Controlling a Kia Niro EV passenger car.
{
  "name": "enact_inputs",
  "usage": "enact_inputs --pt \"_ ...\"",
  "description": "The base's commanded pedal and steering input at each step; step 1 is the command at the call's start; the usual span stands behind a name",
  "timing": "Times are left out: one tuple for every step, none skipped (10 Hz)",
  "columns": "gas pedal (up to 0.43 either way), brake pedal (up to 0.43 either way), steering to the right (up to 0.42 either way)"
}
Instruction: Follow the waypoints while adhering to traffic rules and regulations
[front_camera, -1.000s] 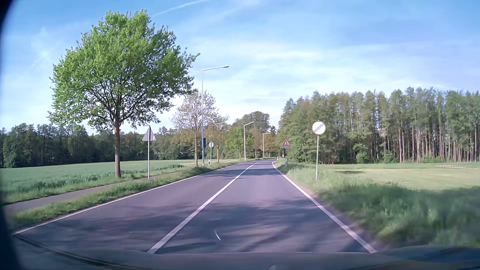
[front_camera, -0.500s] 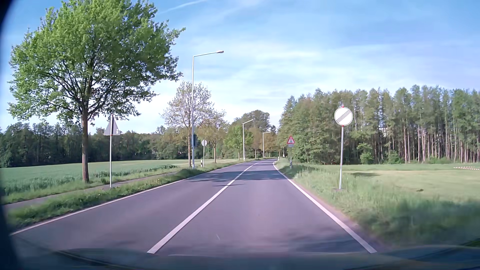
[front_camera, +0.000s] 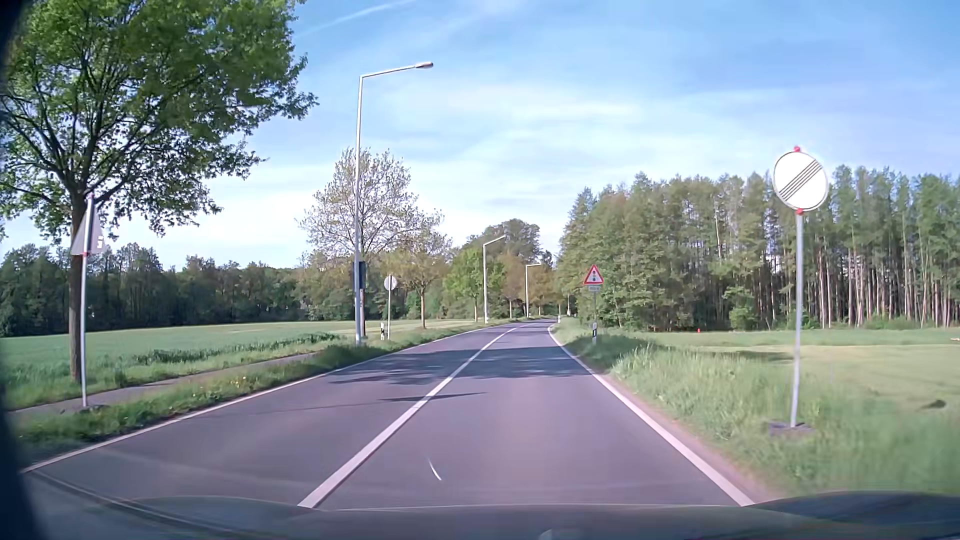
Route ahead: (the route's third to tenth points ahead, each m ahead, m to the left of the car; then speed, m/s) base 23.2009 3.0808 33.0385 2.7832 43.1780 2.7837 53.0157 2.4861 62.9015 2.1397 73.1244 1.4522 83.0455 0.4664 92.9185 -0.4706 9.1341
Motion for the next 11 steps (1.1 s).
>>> enact_inputs --pt "0.138 0.000 -0.002" --pt "0.150 0.000 -0.002" --pt "0.157 0.000 -0.002" --pt "0.169 0.000 -0.002" --pt "0.177 0.000 -0.002" --pt "0.177 0.000 -0.002" --pt "0.189 0.000 -0.002" --pt "0.189 0.000 -0.002" --pt "0.197 0.000 -0.002" --pt "0.197 0.000 -0.002" --pt "0.197 0.000 -0.002"
